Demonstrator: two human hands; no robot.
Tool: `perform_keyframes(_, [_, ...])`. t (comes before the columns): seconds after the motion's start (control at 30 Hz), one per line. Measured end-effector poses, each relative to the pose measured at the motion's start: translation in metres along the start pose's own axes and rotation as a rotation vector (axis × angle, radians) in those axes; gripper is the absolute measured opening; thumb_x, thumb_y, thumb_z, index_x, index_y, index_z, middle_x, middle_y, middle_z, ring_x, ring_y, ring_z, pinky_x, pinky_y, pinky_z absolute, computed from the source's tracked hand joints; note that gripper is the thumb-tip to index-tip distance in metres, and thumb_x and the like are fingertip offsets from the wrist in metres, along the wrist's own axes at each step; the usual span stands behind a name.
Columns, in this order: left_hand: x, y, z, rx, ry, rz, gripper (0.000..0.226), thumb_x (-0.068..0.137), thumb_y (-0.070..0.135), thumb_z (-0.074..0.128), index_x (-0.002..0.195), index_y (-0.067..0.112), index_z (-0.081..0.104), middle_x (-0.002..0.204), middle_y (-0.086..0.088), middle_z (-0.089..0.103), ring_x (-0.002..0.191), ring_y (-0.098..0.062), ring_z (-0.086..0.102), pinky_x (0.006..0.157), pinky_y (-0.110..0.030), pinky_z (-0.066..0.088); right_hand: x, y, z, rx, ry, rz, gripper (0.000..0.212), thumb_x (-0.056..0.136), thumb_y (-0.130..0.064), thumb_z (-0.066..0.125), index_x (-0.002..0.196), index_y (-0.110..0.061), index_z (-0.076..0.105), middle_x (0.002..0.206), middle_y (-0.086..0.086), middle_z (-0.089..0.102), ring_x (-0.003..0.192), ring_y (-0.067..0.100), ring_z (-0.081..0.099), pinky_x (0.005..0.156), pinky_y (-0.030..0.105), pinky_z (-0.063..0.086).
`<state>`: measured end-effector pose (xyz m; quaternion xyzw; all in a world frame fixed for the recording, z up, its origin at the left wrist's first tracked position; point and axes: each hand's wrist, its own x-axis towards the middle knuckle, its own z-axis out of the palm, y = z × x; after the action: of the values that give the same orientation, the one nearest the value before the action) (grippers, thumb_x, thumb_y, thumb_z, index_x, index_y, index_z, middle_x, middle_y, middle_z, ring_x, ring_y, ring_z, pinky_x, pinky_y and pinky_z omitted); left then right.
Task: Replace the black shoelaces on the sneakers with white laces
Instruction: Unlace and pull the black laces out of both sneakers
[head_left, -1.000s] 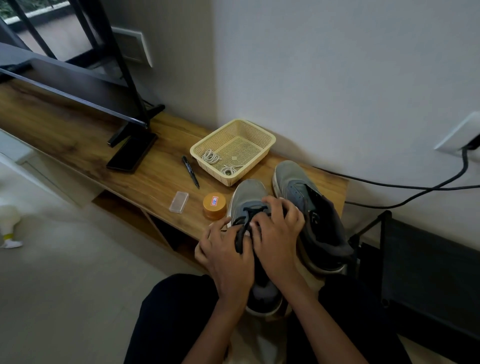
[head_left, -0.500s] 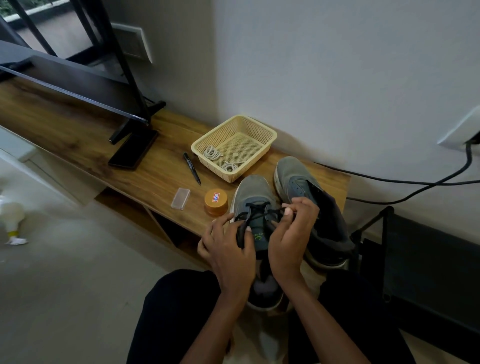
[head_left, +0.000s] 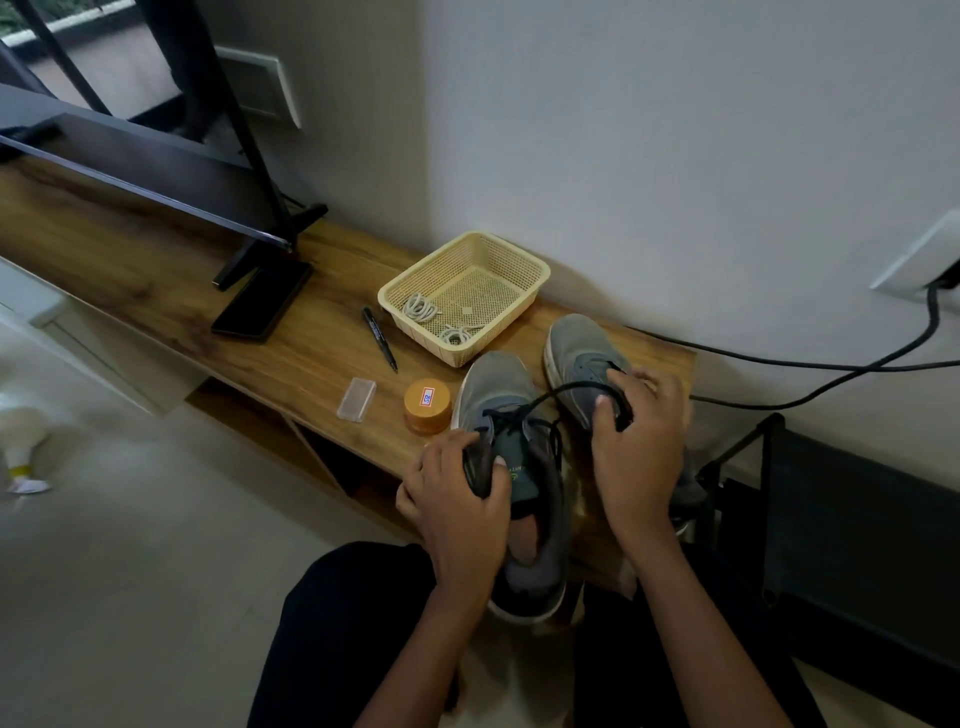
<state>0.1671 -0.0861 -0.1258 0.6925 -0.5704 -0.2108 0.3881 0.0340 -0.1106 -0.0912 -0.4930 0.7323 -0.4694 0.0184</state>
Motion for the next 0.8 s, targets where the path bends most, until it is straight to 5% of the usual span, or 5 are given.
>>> perform_keyframes(0.17, [0.011, 0.006, -0.004, 0.042, -0.076, 0.105, 0.044, 0.080, 0.049, 0.052, 0.119, 0.030, 0.053, 0.130, 0.010, 0.045, 0.127, -0.013, 0.028, 0.101, -0.034, 0.018, -0.006, -0.009, -0.004, -0.108, 0.039, -0.178, 0.021, 0.081, -0.011, 0.055, 0.099, -0.010, 0.065, 0.112, 0.009, 0.052, 0.100, 0.025, 0.043, 0.078, 0.029, 0.040])
perform_keyframes(0.3, [0.030, 0.017, -0.001, 0.116, -0.196, 0.060, 0.028, 0.088, 0.033, 0.058, 0.116, 0.029, 0.060, 0.138, 0.009, 0.040, 0.134, -0.016, 0.019, 0.108, -0.039, 0.016, -0.020, -0.013, 0.004, -0.091, -0.445, -0.119, 0.018, 0.091, -0.021, 0.053, 0.100, -0.011, 0.064, 0.101, 0.001, 0.057, 0.098, 0.015, 0.046, 0.082, 0.030, 0.042])
perform_keyframes(0.37, [0.040, 0.022, 0.000, 0.113, -0.240, -0.003, 0.026, 0.090, 0.034, 0.055, 0.115, 0.032, 0.061, 0.139, 0.009, 0.040, 0.134, -0.016, 0.020, 0.109, -0.041, 0.016, -0.027, -0.011, 0.009, -0.126, -0.527, -0.072, 0.024, 0.093, -0.033, 0.049, 0.107, -0.016, 0.059, 0.105, -0.003, 0.054, 0.102, 0.014, 0.047, 0.083, 0.031, 0.043])
perform_keyframes(0.6, [0.073, 0.033, 0.005, 0.416, -0.389, 0.032, 0.023, 0.085, 0.034, 0.063, 0.108, 0.036, 0.065, 0.139, 0.004, 0.041, 0.132, -0.023, 0.025, 0.108, -0.047, 0.021, -0.030, -0.003, 0.012, -0.079, -0.524, 0.025, 0.017, 0.084, -0.031, 0.058, 0.089, -0.022, 0.045, 0.088, -0.009, 0.046, 0.086, 0.011, 0.046, 0.064, 0.029, 0.037])
perform_keyframes(0.8, [0.083, 0.031, 0.007, 0.165, -0.261, 0.017, 0.018, 0.085, 0.041, 0.064, 0.100, 0.034, 0.069, 0.124, 0.009, 0.054, 0.121, -0.019, 0.040, 0.101, -0.043, 0.028, -0.030, -0.002, 0.013, -0.073, -0.538, 0.044, 0.017, 0.083, -0.026, 0.058, 0.091, -0.020, 0.044, 0.094, -0.004, 0.047, 0.089, 0.013, 0.046, 0.067, 0.031, 0.038])
